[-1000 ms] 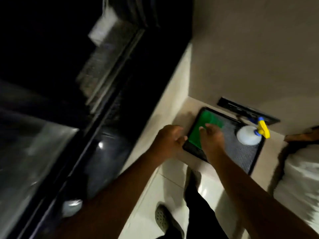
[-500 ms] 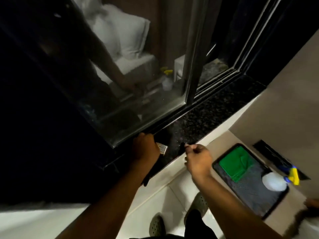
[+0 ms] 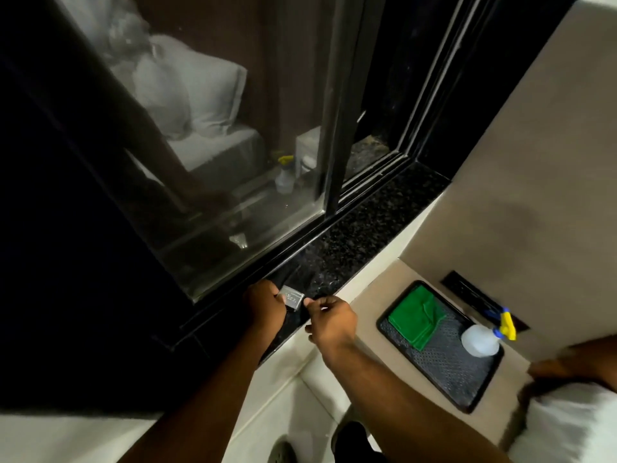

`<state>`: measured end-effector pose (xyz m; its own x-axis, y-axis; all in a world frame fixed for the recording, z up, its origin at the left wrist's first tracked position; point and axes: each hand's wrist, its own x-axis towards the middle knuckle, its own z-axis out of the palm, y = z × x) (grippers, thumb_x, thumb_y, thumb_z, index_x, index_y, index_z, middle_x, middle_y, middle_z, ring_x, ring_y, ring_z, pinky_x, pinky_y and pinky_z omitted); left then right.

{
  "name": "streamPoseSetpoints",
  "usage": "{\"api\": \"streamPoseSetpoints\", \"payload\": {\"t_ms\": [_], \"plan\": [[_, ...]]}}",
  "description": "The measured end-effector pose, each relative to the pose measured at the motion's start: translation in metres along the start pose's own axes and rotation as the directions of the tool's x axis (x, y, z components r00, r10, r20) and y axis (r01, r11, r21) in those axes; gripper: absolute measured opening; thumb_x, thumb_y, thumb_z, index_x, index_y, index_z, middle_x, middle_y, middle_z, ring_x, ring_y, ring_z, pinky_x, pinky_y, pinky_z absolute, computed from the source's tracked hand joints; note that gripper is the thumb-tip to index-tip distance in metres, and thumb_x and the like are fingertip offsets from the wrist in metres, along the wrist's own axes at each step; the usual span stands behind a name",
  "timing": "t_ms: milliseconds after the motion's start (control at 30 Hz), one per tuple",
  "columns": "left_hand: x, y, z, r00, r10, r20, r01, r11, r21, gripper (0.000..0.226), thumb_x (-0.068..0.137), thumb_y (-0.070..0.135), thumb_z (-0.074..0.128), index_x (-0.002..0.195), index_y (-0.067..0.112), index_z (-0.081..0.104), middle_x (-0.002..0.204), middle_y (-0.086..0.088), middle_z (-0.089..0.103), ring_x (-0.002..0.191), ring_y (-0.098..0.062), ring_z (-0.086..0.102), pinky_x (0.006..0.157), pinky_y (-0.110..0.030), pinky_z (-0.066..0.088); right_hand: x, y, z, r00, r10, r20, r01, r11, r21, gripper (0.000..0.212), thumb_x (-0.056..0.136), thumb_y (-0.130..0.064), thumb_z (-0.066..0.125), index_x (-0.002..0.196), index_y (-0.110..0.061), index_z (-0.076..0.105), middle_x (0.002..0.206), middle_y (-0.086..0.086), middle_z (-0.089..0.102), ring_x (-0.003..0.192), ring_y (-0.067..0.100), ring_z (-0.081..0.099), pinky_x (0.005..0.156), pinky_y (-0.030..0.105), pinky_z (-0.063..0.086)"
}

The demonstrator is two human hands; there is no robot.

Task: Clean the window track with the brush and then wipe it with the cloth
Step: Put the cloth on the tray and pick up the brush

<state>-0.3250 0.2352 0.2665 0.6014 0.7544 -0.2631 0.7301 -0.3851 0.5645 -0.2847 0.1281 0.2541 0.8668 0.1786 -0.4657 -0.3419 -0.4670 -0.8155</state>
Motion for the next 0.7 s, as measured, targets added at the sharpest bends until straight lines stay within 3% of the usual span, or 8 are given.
{"api": "streamPoseSetpoints", "payload": {"t_ms": [100,200,233,333,433,533,600,700], "plan": [[0.002,0.014,0.009,0.999,0.033,0.032,-0.035,0.996,0.079,0.018,0.092,0.007,0.055,0.099,0.001,0.070,0.104,-0.018,0.071,0.100,-0.032,0.065,0.085,-0.036,0.051,0.007,0.001,0.002,0.994,0.107,-0.025,-0.105,0.991,0.080,0.020,0.079,-0.031,0.075,0.071,-0.017,0.064,0.077,0.011,0.074,0.073,0.033,0.071,0.070,0.048,0.060],[0.002,0.023,0.019,0.997,0.018,0.074,-0.020,1.000,0.019,0.017,0.089,0.002,0.056,0.096,-0.003,0.070,0.102,-0.023,0.070,0.099,-0.035,0.065,0.088,-0.039,0.051,0.016,0.008,0.004,0.952,0.299,0.060,-0.299,0.881,0.366,0.027,0.090,-0.005,0.058,0.066,-0.016,0.050,0.061,0.010,0.064,0.041,0.025,0.059,0.038,0.030,0.050],[0.002,0.025,0.023,0.996,0.010,0.086,-0.004,0.998,-0.064,0.013,0.086,-0.003,0.058,0.089,-0.007,0.070,0.094,-0.027,0.070,0.094,-0.036,0.066,0.085,-0.044,0.052,0.020,0.012,0.001,0.954,0.297,0.046,-0.295,0.896,0.331,0.033,0.092,0.001,0.047,0.064,-0.016,0.045,0.054,0.010,0.058,0.033,0.021,0.049,0.034,0.022,0.042],[0.003,0.037,0.037,0.979,-0.010,0.201,0.071,0.952,-0.296,0.024,0.084,-0.010,0.062,0.065,0.004,0.062,0.064,-0.018,0.060,0.069,-0.029,0.058,0.064,-0.040,0.048,0.033,0.029,-0.025,0.967,0.226,0.119,-0.256,0.829,0.497,0.036,0.092,-0.001,0.040,0.060,-0.016,0.048,0.049,0.007,0.056,0.033,0.018,0.044,0.036,0.021,0.038],[0.000,0.082,0.061,0.940,0.073,0.333,0.053,0.933,-0.355,0.016,0.090,-0.005,0.060,0.080,0.007,0.062,0.067,-0.008,0.059,0.060,-0.021,0.055,0.058,-0.028,0.045,0.054,0.035,-0.073,0.949,0.253,0.186,-0.309,0.653,0.691,0.029,0.092,0.001,0.046,0.068,-0.014,0.052,0.052,0.005,0.060,0.037,0.017,0.049,0.039,0.022,0.044],[-0.001,0.132,0.104,0.888,0.198,0.414,-0.027,0.923,-0.384,0.007,0.092,-0.004,0.058,0.094,0.000,0.063,0.079,-0.015,0.065,0.070,-0.024,0.060,0.069,-0.035,0.051,0.078,0.045,-0.126,0.953,0.304,-0.006,-0.222,0.708,0.670,0.014,0.094,0.007,0.048,0.089,-0.005,0.051,0.060,0.010,0.062,0.039,0.016,0.051,0.040,0.025,0.047],[-0.001,0.158,0.150,0.852,0.198,0.486,-0.023,0.940,-0.342,0.012,0.091,0.002,0.062,0.102,0.001,0.066,0.089,-0.017,0.069,0.075,-0.024,0.062,0.074,-0.036,0.053,0.100,0.062,-0.165,0.949,0.296,-0.111,-0.158,0.748,0.645,0.007,0.093,0.007,0.052,0.099,0.005,0.054,0.071,0.016,0.060,0.044,0.017,0.053,0.044,0.026,0.049],[0.002,0.186,0.235,0.804,0.158,0.574,-0.001,0.964,-0.265,0.021,0.088,0.003,0.066,0.109,-0.001,0.068,0.099,-0.022,0.071,0.078,-0.020,0.060,0.078,-0.036,0.051,0.139,0.105,-0.213,0.899,0.354,-0.256,-0.164,0.817,0.553,0.006,0.089,0.001,0.062,0.095,0.001,0.060,0.077,0.018,0.063,0.059,0.022,0.058,0.059,0.034,0.052]]}}
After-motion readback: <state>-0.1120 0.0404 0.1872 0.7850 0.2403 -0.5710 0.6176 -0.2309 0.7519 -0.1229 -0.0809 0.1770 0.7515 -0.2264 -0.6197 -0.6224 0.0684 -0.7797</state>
